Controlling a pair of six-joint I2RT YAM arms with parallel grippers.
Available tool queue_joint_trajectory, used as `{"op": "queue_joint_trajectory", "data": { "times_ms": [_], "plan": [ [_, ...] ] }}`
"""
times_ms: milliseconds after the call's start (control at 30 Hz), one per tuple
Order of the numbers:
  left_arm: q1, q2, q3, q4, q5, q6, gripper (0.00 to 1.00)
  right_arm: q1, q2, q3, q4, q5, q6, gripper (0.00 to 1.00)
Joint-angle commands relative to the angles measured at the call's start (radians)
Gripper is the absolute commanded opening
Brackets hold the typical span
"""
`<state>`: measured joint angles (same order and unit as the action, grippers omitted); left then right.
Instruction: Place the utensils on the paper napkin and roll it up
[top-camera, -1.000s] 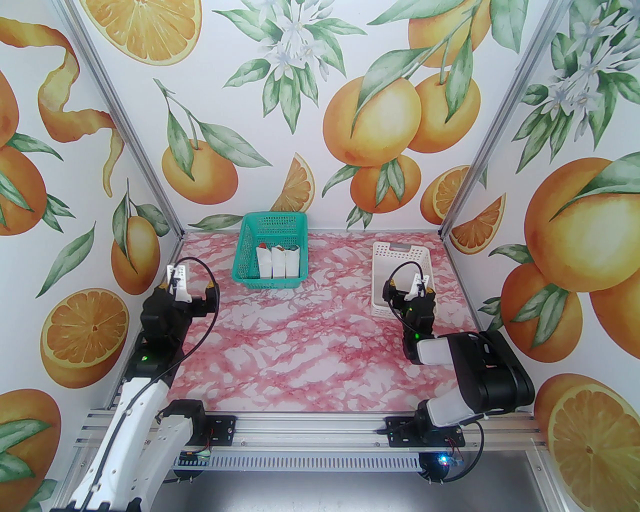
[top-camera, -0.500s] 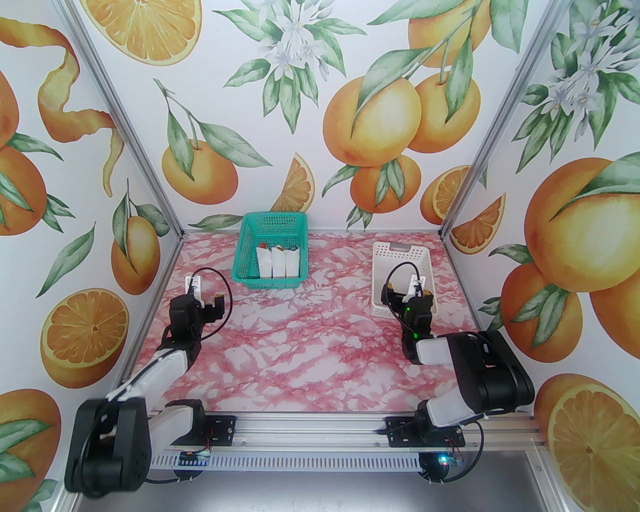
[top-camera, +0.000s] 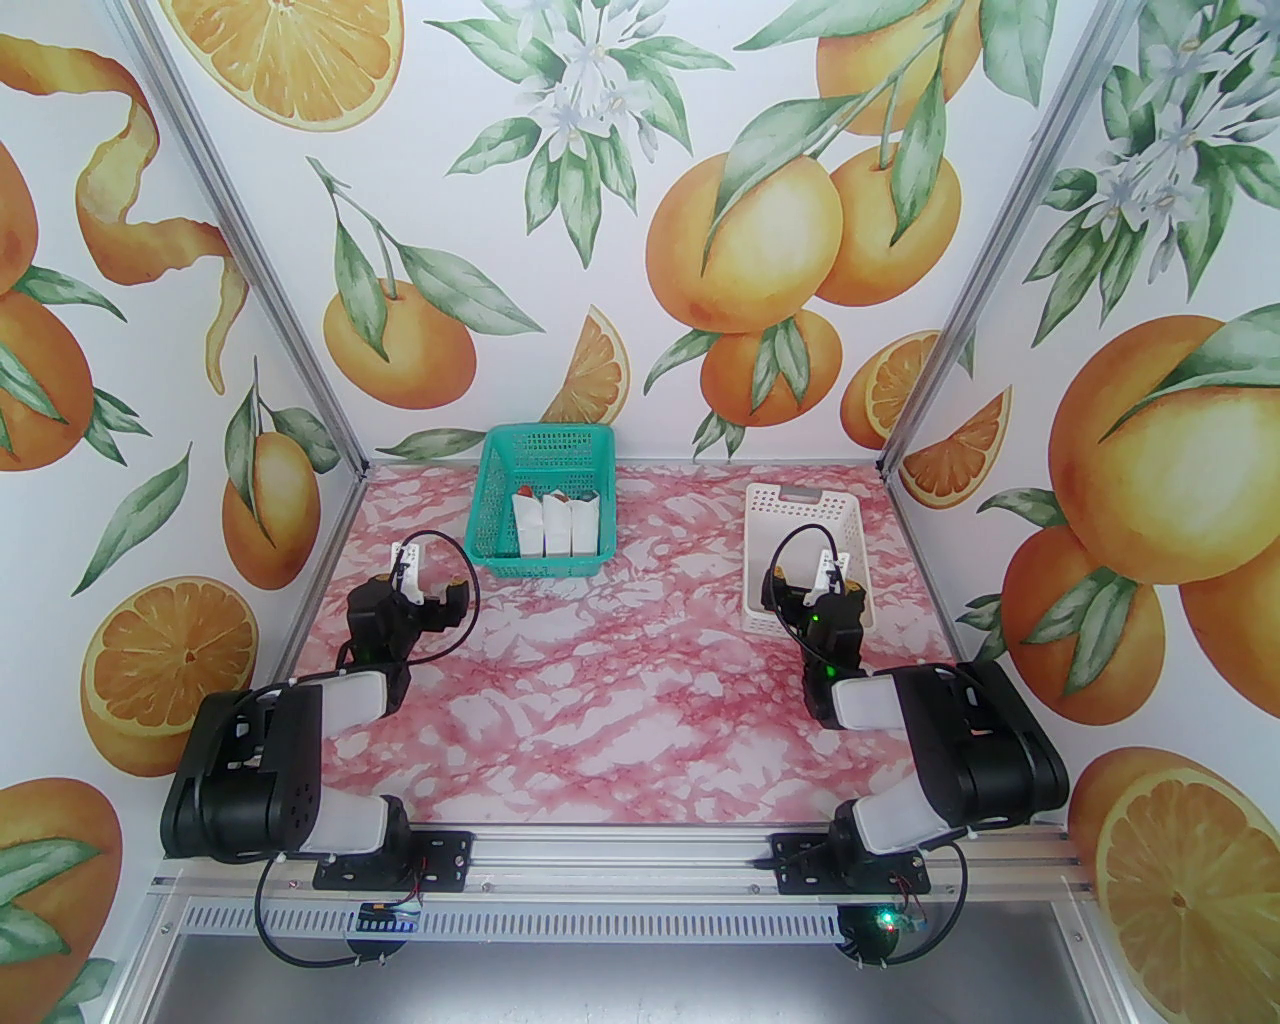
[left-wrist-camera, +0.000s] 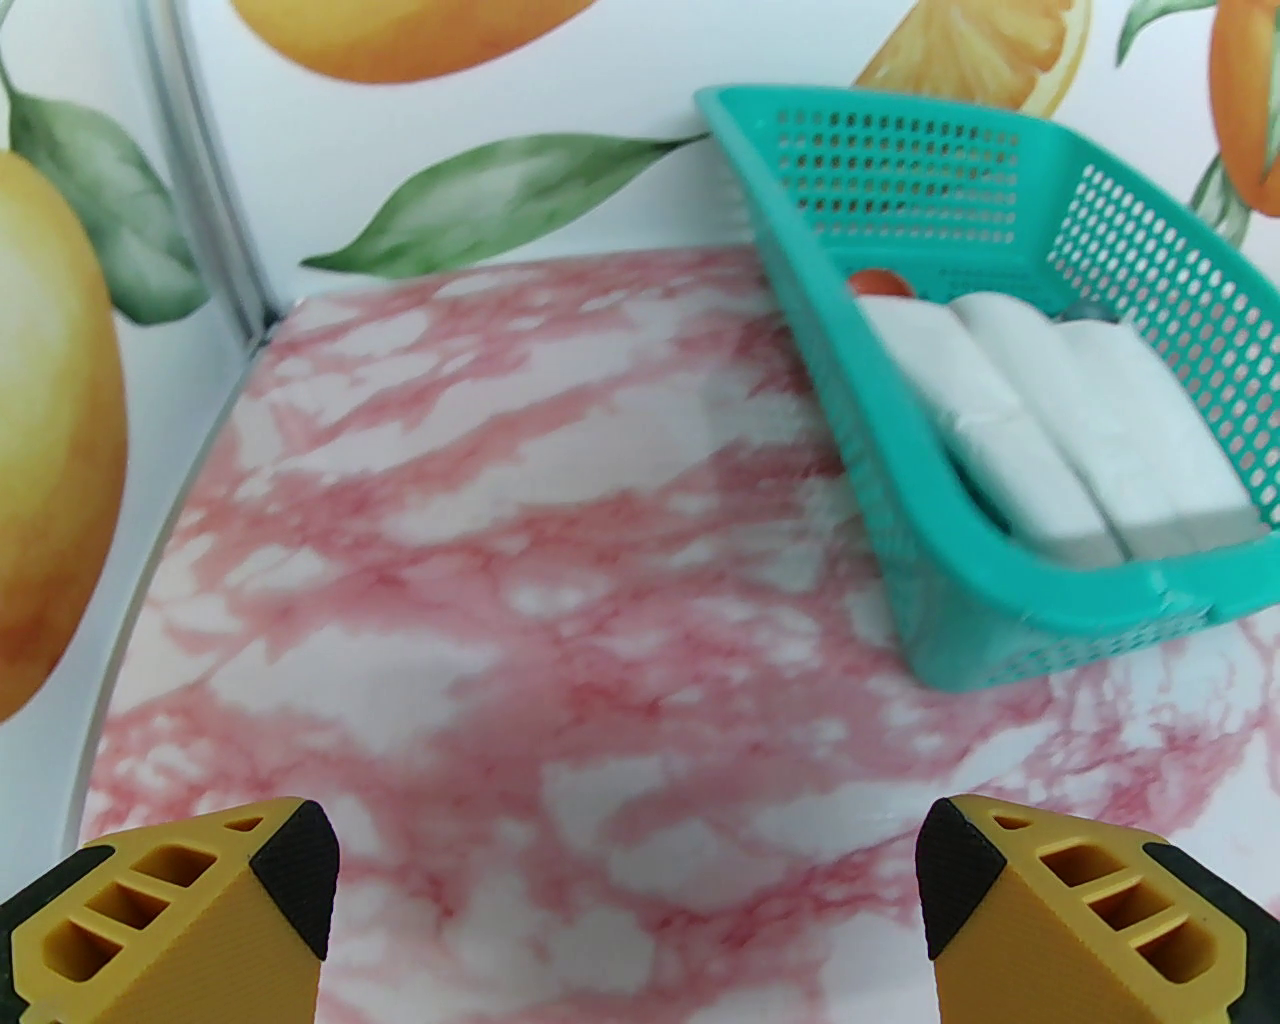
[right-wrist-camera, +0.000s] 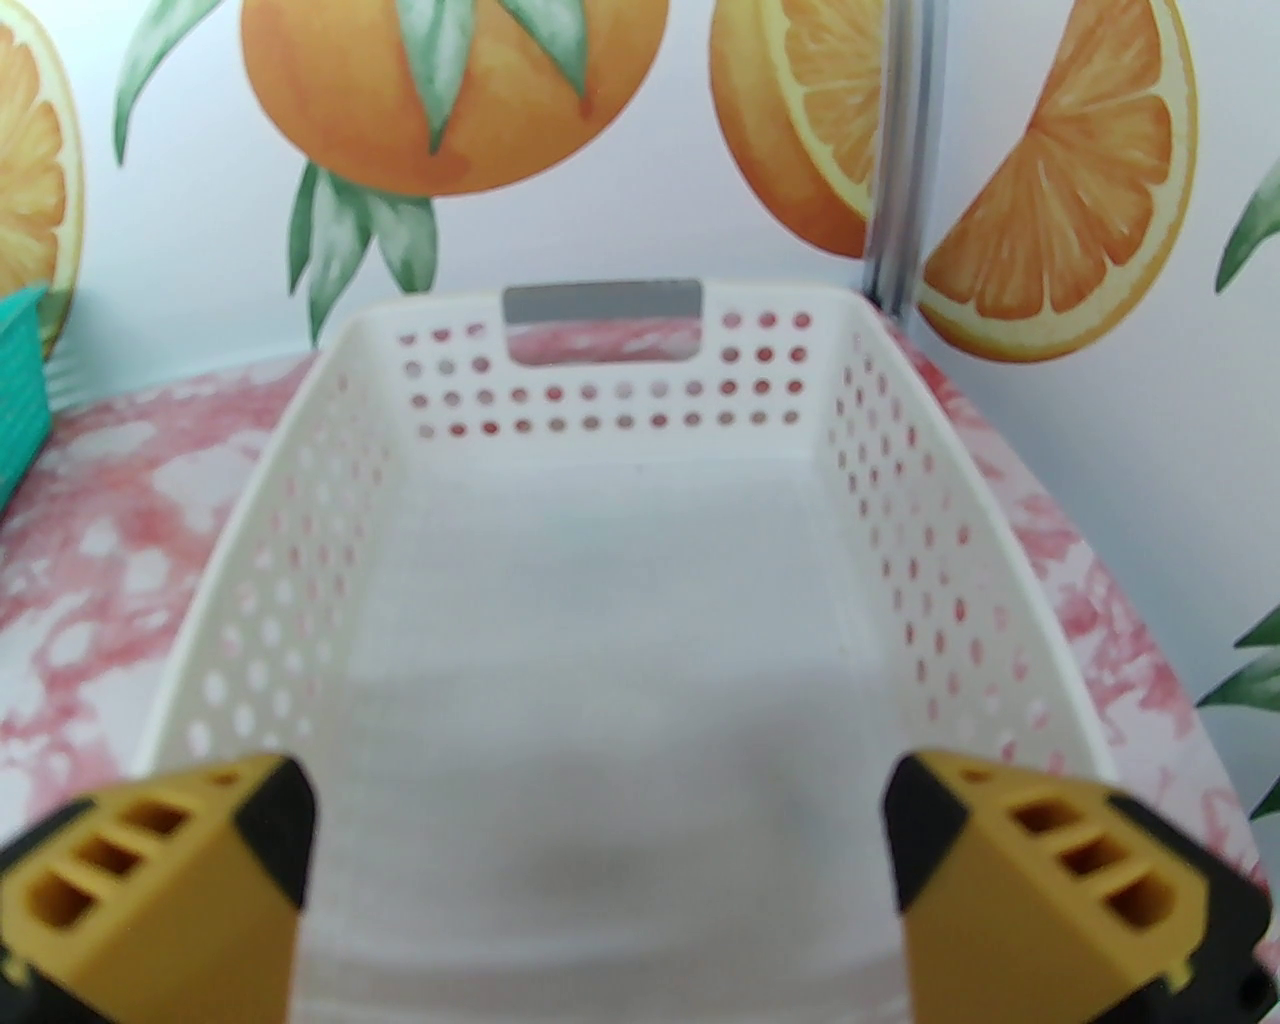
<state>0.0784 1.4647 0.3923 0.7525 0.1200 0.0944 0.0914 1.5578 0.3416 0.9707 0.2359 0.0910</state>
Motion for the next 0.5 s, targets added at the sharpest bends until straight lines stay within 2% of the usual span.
{"op": "queue_joint_trajectory", "data": {
  "times_ms": [0, 67, 133, 333, 467],
  "plan": [
    [0.002, 0.091, -0.024, 0.26, 0.098, -0.038, 1.0, 0.004, -0.005, 0.017, -0.007, 0.012, -0.007, 1.0],
    [-0.003, 0.175, -0.049, 0.398, 0.102, -0.034, 1.0, 0.004, -0.005, 0.018, -0.007, 0.01, -0.008, 1.0],
    [-0.011, 0.209, -0.065, 0.454, 0.092, -0.026, 1.0, 0.005, -0.005, 0.017, -0.008, 0.011, -0.008, 1.0],
    [-0.039, 0.187, 0.015, 0.256, 0.023, -0.005, 1.0, 0.005, -0.005, 0.019, -0.01, 0.005, -0.012, 1.0],
    [-0.043, 0.187, 0.016, 0.256, 0.013, -0.002, 1.0, 0.008, -0.004, 0.028, -0.026, -0.009, -0.019, 1.0]
  ]
}}
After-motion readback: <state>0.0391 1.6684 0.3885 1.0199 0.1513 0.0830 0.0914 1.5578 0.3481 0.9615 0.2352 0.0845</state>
